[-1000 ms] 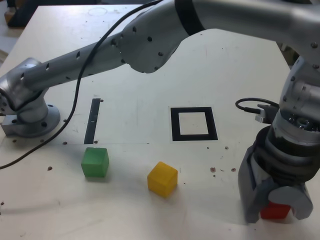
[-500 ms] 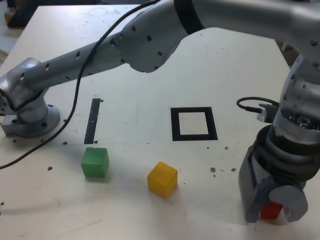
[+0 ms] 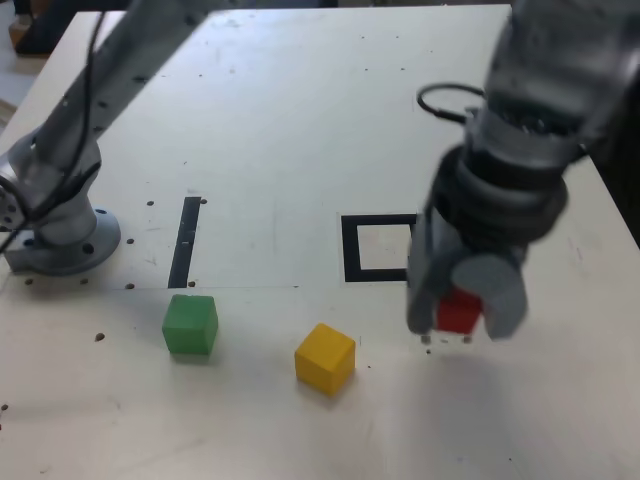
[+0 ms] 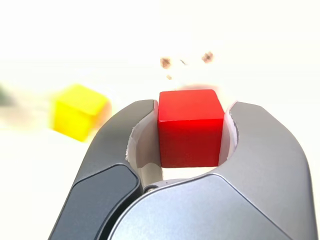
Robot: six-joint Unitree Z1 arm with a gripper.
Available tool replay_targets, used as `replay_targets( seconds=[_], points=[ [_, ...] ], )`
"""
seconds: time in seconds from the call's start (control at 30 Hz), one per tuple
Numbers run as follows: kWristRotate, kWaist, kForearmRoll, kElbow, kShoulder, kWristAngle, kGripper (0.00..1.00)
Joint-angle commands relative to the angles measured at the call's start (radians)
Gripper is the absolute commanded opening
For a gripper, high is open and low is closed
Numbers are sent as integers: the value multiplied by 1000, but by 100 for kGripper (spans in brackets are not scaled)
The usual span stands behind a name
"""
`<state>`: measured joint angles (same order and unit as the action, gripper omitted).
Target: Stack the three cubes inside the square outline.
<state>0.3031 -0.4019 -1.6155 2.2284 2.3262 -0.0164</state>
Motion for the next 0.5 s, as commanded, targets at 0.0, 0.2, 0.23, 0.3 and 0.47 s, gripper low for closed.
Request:
replay_targets(
  seconds=[0.0, 0.2, 0.23, 0.3, 0.47],
  points=[
    [-12, 19, 2, -53, -65, -7, 29],
    [-64, 103, 76, -264, -204, -10, 29],
    [-74, 118, 94, -297, -224, -9, 29],
    [-93, 148, 132, -362, -260, -4, 29],
    [-139, 220, 226, -507, -328, 9, 29]
  ],
)
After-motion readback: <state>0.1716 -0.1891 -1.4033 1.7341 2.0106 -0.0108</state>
